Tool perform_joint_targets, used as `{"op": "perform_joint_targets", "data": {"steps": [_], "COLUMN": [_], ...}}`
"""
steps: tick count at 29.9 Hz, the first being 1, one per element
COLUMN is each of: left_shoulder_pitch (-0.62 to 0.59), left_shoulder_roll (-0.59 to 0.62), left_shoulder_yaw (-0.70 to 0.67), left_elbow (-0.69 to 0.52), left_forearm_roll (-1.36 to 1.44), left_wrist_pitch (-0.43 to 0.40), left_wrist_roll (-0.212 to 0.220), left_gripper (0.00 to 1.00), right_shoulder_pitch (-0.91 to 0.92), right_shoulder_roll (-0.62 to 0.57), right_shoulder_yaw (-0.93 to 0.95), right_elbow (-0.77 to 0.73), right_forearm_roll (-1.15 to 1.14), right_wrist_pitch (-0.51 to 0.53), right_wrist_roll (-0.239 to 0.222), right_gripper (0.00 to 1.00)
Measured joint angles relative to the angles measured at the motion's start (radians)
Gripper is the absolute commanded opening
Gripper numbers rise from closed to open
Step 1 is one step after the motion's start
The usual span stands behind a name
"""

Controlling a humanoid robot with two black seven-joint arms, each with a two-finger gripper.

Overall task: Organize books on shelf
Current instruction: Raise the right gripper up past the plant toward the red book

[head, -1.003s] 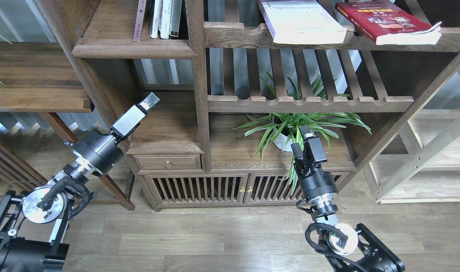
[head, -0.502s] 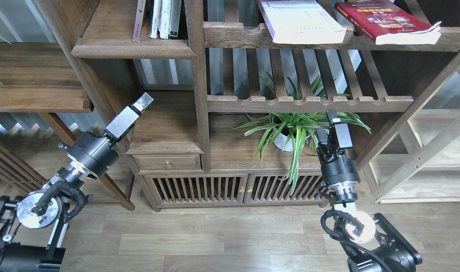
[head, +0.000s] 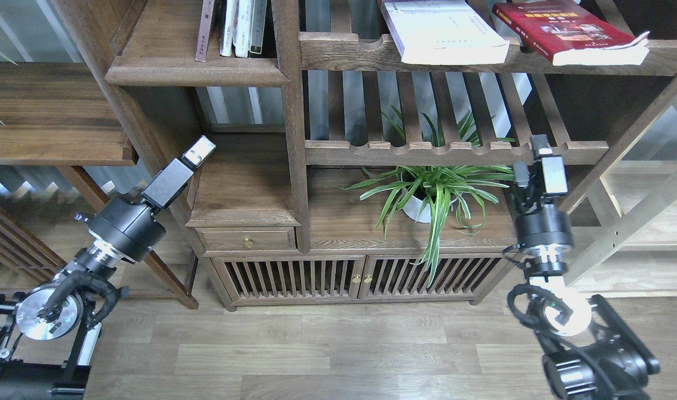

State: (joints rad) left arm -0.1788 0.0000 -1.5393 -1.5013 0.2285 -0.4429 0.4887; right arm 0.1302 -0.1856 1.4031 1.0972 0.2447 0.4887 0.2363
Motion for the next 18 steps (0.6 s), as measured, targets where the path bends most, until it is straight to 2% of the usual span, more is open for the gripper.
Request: {"op": "perform_joint_targets", "data": {"steps": [6,18], "left_shoulder_pitch": [-0.001,-0.009], "left_shoulder_roll": [0.000,0.000], "left_shoulder_yaw": [0.005,0.019], "left_elbow": [0.000,-0.002], "left_forearm_roll": [0.011,0.029], "left_wrist_pitch": [-0.003,-0.003], "left_wrist_roll": [0.000,0.000], "left_gripper": [0.99,0.99], "right_shoulder_pitch": [0.025,0.042], "right_shoulder_roll": [-0.094,-0.209], "right_shoulder_yaw": [0.006,-0.005], "right_elbow": [-0.002,0.043], "right_forearm_roll": [0.002,0.006], "right_wrist_pitch": [0.000,0.000], "right_wrist_roll": [-0.001,-0.007], "right_gripper": [1.00,1.00]}}
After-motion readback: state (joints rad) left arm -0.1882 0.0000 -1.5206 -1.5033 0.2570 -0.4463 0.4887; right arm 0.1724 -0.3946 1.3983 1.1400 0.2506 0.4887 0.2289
